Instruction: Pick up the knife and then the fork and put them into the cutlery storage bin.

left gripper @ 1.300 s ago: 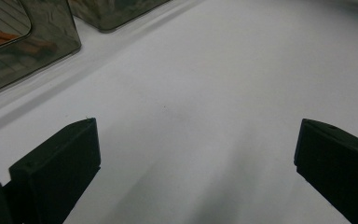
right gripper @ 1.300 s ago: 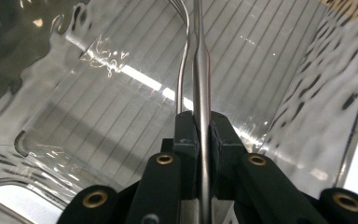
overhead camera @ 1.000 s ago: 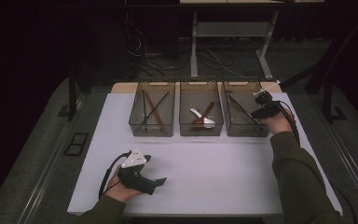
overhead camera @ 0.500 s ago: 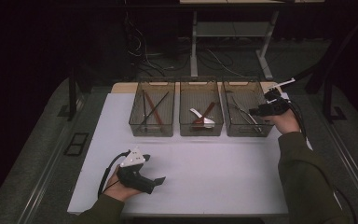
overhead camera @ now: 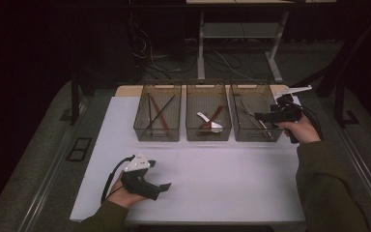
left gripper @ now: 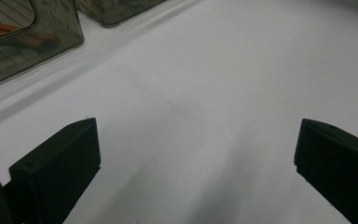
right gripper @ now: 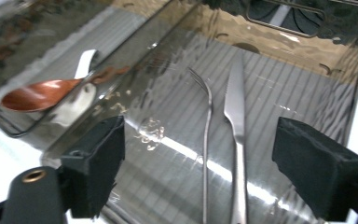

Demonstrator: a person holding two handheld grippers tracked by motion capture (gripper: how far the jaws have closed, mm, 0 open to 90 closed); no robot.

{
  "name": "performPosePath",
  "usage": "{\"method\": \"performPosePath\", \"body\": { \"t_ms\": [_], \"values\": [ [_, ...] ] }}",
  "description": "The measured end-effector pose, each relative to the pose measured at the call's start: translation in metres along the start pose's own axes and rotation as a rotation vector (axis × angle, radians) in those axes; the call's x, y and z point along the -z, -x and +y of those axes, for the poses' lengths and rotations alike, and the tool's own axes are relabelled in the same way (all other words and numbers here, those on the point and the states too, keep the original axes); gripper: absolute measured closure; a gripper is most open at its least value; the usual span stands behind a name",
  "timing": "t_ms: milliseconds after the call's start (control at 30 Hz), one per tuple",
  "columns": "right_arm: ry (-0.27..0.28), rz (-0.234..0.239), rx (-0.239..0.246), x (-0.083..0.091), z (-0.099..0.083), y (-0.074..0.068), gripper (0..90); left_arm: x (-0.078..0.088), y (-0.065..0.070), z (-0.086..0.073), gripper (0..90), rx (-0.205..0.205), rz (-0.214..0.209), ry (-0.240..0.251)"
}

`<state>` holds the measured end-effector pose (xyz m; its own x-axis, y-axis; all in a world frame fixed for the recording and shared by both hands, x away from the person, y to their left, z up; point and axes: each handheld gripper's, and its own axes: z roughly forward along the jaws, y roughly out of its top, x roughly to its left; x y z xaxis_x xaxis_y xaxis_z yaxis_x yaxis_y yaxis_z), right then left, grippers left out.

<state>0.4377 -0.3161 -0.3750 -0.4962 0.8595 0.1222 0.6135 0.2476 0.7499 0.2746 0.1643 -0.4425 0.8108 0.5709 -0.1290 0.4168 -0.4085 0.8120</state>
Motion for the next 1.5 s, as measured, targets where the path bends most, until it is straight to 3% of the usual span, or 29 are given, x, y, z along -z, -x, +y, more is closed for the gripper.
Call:
{"method": "performPosePath", "body": {
  "t_ms": [167, 567, 800, 867, 1167, 1500],
  "values": [
    [0.025, 0.017, 0.004, 0.005, -0.007, -0.007, 16.2, 0.001, 0.001, 0.0, 0.0, -0.004, -0.001, 0.001],
    [0.057, 0.094, 0.067, 0.024, -0.028, -0.037, 16.2, 0.003, 0.002, 0.0, 0.0, 0.0, -0.008, 0.012],
    [0.084, 0.13, 0.06, 0.033, -0.05, -0.05, 16.1, 0.002, 0.003, 0.0, 0.0, -0.007, -0.014, 0.007],
    [0.087, 0.157, 0.051, 0.033, -0.056, -0.052, 16.1, 0.002, 0.003, -0.001, 0.0, -0.009, -0.014, 0.005],
    [0.095, 0.185, 0.112, 0.035, -0.08, -0.072, 16.1, 0.002, 0.003, -0.001, 0.0, -0.008, -0.017, 0.007],
    [0.104, 0.218, 0.104, 0.037, -0.109, -0.081, 16.1, 0.003, 0.003, -0.001, 0.0, -0.011, -0.016, 0.011]
  ]
}}
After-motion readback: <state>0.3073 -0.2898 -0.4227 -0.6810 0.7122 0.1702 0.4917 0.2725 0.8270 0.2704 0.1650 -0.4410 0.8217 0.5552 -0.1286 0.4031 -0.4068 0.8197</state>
